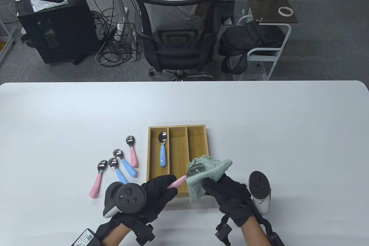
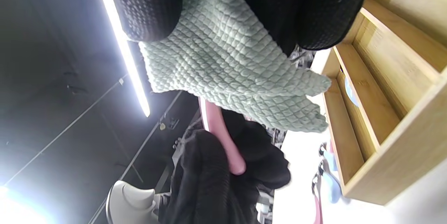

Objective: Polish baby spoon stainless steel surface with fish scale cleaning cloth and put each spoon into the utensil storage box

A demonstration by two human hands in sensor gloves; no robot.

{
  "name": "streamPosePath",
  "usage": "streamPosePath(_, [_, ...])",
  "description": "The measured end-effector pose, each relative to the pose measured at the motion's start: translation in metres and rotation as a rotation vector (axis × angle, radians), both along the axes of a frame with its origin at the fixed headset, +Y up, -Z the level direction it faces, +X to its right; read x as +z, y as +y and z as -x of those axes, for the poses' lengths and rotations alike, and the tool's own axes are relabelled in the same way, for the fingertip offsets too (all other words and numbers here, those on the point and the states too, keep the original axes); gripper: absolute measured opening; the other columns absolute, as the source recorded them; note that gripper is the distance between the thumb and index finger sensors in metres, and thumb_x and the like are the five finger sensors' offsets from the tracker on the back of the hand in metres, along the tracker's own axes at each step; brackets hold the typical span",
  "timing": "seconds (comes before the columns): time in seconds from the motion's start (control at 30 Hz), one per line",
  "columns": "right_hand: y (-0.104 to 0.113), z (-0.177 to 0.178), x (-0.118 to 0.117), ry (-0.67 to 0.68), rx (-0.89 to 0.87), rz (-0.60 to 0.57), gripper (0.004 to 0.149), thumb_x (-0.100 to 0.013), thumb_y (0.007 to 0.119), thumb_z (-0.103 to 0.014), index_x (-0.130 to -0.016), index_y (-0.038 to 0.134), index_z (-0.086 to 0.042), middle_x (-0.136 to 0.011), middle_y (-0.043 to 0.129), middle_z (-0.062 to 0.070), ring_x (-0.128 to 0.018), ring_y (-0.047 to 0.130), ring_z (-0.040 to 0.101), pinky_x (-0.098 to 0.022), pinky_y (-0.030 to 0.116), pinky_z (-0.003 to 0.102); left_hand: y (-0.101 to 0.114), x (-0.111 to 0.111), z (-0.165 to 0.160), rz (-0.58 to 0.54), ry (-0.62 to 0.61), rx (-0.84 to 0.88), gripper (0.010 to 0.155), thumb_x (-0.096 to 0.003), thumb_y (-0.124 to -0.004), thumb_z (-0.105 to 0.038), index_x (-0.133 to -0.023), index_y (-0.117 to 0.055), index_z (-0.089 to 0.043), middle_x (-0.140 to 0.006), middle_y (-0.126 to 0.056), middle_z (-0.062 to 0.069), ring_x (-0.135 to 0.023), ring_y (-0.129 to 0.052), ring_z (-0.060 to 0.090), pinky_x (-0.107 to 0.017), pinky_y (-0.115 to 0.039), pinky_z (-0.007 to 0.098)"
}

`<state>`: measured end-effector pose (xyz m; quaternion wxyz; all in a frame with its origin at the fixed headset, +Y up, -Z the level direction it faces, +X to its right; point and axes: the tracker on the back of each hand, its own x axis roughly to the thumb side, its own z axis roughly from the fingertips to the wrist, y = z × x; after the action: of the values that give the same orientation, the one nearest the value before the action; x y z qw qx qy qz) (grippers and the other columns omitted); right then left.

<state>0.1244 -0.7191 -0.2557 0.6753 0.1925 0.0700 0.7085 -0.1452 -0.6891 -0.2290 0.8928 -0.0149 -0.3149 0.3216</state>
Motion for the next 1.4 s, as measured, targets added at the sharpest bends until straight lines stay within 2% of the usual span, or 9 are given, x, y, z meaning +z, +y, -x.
streamPosePath(0.1, [0.002, 0.0, 0.003, -0.18, 0.006, -0.051, 0.057, -0.055, 0.085, -0.041, -0.098, 0.063, -0.011, -0.088, 0.085, 0.009, -0.068, 0.102, 0.019, -0.054, 0.091, 0.04, -0.003, 0.006, -0.014, -0.051, -0.027, -0.107, 0.054, -0.06, -0.062, -0.046, -0.104, -0.066, -0.017, -0.087, -0.087, 0.005, -0.059, -0.098, 0.02, -0.05, -0.085, 0.046])
streamPosePath(0.2, [0.003, -0.003, 0.003, -0.257, 0.086, -0.117, 0.056, -0.05, 0.091, -0.041, -0.094, 0.068, -0.014, -0.081, 0.09, 0.004, -0.059, 0.106, 0.013, -0.049, 0.095, 0.034, -0.002, 0.009, -0.023, -0.073, -0.031, -0.126, 0.054, -0.0599, -0.061, -0.047, -0.104, -0.068, -0.016, -0.083, -0.091, 0.004, -0.053, -0.099, 0.016, -0.048, -0.087, 0.044])
streamPosePath(0.27, [0.005, -0.003, 0.005, -0.26, 0.07, -0.123, 0.055, -0.05, 0.09, -0.042, -0.093, 0.069, -0.014, -0.079, 0.091, 0.004, -0.057, 0.106, 0.012, -0.048, 0.095, 0.033, -0.003, 0.008, -0.023, -0.057, -0.028, -0.098, 0.054, -0.0601, -0.06, -0.048, -0.104, -0.067, -0.017, -0.083, -0.09, 0.003, -0.053, -0.099, 0.016, -0.048, -0.087, 0.044])
streamPosePath(0.37, [0.008, 0.0, 0.008, -0.27, 0.128, -0.183, 0.049, -0.058, 0.079, -0.042, -0.094, 0.068, -0.01, -0.08, 0.091, 0.007, -0.057, 0.106, 0.012, -0.048, 0.095, 0.033, -0.008, 0.005, -0.02, -0.024, -0.02, -0.081, 0.054, -0.0602, -0.059, -0.048, -0.105, -0.066, -0.018, -0.085, -0.09, 0.003, -0.053, -0.098, 0.016, -0.048, -0.086, 0.044])
streamPosePath(0.53, [0.002, 0.006, 0.006, -0.187, 0.073, -0.104, 0.048, -0.063, 0.068, -0.035, -0.098, 0.061, -0.002, -0.085, 0.086, 0.015, -0.063, 0.105, 0.018, -0.051, 0.094, 0.036, -0.011, 0.004, -0.013, -0.01, 0.011, -0.078, 0.055, -0.0604, -0.059, -0.048, -0.105, -0.066, -0.017, -0.084, -0.09, 0.003, -0.053, -0.098, 0.016, -0.048, -0.086, 0.044])
streamPosePath(0.73, [0.0, 0.006, 0.003, -0.108, 0.026, -0.053, 0.047, -0.063, 0.074, -0.025, -0.102, 0.056, -0.004, -0.092, 0.079, 0.017, -0.073, 0.1, 0.023, -0.056, 0.09, 0.041, -0.013, 0.005, -0.013, -0.014, 0.013, -0.096, 0.054, -0.0604, -0.059, -0.047, -0.105, -0.066, -0.017, -0.085, -0.089, 0.004, -0.053, -0.098, 0.017, -0.048, -0.086, 0.045])
streamPosePath(0.9, [-0.001, 0.006, 0.003, -0.113, 0.057, -0.064, 0.048, -0.061, 0.081, -0.022, -0.101, 0.058, -0.009, -0.092, 0.081, 0.012, -0.072, 0.1, 0.023, -0.057, 0.089, 0.042, -0.013, 0.009, -0.016, -0.041, 0.011, -0.138, 0.054, -0.0604, -0.06, -0.047, -0.104, -0.067, -0.016, -0.085, -0.09, 0.005, -0.052, -0.098, 0.017, -0.047, -0.086, 0.045])
streamPosePath(1.13, [-0.001, 0.006, 0.004, -0.178, 0.108, -0.095, 0.056, -0.052, 0.09, -0.034, -0.097, 0.063, -0.015, -0.086, 0.084, 0.005, -0.065, 0.101, 0.017, -0.055, 0.089, 0.04, -0.014, 0.01, -0.02, -0.035, -0.001, -0.144, 0.054, -0.0603, -0.059, -0.047, -0.104, -0.067, -0.016, -0.085, -0.09, 0.005, -0.051, -0.098, 0.017, -0.047, -0.086, 0.045])
streamPosePath(1.4, [0.005, 0.003, 0.008, -0.235, 0.153, -0.167, 0.053, -0.054, 0.082, -0.046, -0.093, 0.068, -0.014, -0.079, 0.089, 0.005, -0.057, 0.103, 0.014, -0.051, 0.091, 0.037, -0.015, 0.012, -0.022, -0.002, -0.021, -0.104, 0.055, -0.0604, -0.059, -0.048, -0.104, -0.067, -0.016, -0.085, -0.09, 0.005, -0.051, -0.098, 0.017, -0.046, -0.086, 0.045])
